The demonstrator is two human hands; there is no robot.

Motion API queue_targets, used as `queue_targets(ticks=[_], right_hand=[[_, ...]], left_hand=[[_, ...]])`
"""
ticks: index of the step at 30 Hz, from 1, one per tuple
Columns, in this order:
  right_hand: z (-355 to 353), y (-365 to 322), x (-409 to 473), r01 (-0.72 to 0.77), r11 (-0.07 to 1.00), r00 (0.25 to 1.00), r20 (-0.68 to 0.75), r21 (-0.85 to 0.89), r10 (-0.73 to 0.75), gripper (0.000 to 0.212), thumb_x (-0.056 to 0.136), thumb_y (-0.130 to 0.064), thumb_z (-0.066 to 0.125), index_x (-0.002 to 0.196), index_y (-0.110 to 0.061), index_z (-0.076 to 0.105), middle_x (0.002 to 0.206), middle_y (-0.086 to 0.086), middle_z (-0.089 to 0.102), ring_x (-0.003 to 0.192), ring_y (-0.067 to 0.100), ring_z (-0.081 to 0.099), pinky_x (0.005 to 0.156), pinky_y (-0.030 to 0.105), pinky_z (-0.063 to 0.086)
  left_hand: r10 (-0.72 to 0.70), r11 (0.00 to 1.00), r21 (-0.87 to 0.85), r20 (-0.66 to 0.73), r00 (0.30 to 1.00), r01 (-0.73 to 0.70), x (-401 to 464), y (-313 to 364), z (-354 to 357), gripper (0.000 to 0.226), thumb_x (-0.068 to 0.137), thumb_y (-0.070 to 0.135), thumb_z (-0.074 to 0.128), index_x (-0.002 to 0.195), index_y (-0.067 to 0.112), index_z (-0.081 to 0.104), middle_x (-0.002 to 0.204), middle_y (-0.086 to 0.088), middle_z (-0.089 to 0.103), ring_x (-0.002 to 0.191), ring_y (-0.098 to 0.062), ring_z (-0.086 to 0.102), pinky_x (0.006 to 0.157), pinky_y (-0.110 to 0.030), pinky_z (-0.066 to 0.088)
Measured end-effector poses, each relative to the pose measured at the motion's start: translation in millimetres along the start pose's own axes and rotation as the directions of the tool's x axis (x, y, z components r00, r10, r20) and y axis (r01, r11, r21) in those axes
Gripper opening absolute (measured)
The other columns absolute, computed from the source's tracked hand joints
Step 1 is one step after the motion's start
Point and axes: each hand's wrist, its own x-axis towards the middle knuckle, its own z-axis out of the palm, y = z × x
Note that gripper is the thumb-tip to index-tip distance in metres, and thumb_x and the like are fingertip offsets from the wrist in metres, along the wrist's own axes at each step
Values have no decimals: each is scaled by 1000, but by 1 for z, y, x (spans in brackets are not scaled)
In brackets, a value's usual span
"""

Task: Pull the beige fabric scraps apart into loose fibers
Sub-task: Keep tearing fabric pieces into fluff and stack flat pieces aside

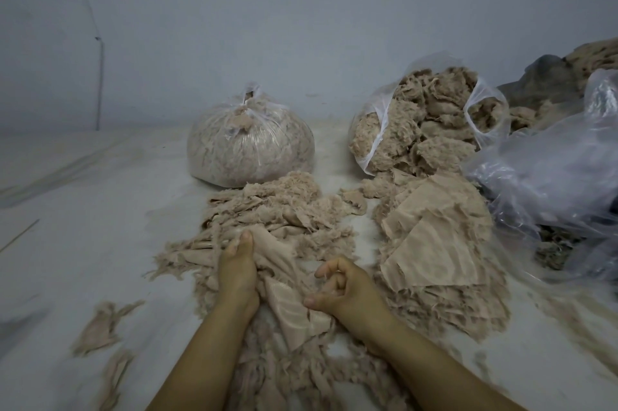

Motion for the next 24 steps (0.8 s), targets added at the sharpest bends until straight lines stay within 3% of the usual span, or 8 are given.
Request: queue_targets(ticks=[6,10,12,14,16,18,21,24], right_hand=[[-7,3,2,19,950,995,-90,-310,-50,28,77,-17,76,92,-26,54,71,-8,47,55,2,42,50,17,34],[-2,-6,0,80,893,995,-23,-443,-100,54,71,-45,79,118,-37,53,94,-15,51,86,-1,52,74,15,43],[1,-12,-2,116,924,990,-36,-364,-139,61,71,-64,71,123,-38,52,105,-21,52,97,-7,52,81,9,42],[4,-17,-5,91,990,994,-58,-107,-97,57,71,-73,59,108,-30,59,94,-19,59,81,-10,57,71,6,43],[4,-14,-1,41,991,993,-119,129,-26,56,76,-62,59,100,-12,62,82,-5,62,72,6,59,69,23,49],[3,-11,2,32,964,981,-191,262,20,37,88,-36,63,99,-1,60,79,9,62,72,20,58,69,38,49],[4,-7,4,97,960,978,-205,262,-43,33,94,-21,58,97,11,51,76,16,57,69,24,51,65,37,43],[7,-5,3,150,971,970,-217,187,-108,27,94,-22,58,74,-4,53,61,-1,53,57,14,46,51,23,40]], left_hand=[[58,988,-143,-62,996,-66,12,15,-9,26,100,20,45,82,8,61,69,-5,66,52,-10,63,48,-22,50],[59,998,10,155,986,-61,1,15,-3,34,99,18,44,78,11,69,75,-10,70,64,-20,66,55,-26,52],[73,989,105,248,966,-102,-9,7,5,32,100,26,44,87,10,69,91,-14,71,81,-28,66,70,-37,53],[125,976,137,277,953,-168,-14,3,8,26,99,26,46,91,14,68,87,-5,74,85,-23,69,75,-35,54],[153,965,156,321,935,-211,-18,1,9,19,96,24,51,90,14,66,83,3,74,80,-12,70,70,-25,53],[85,988,87,389,917,-128,-23,-1,10,21,88,28,61,95,8,65,90,-8,74,83,-18,70,72,-31,54],[-11,1000,-21,475,880,24,-30,-4,13,37,76,26,72,102,1,62,97,-18,71,89,-28,70,70,-33,56],[-64,991,-78,416,907,106,-36,-5,20,22,89,16,60,97,-4,63,89,-21,72,81,-29,72,61,-30,57]])
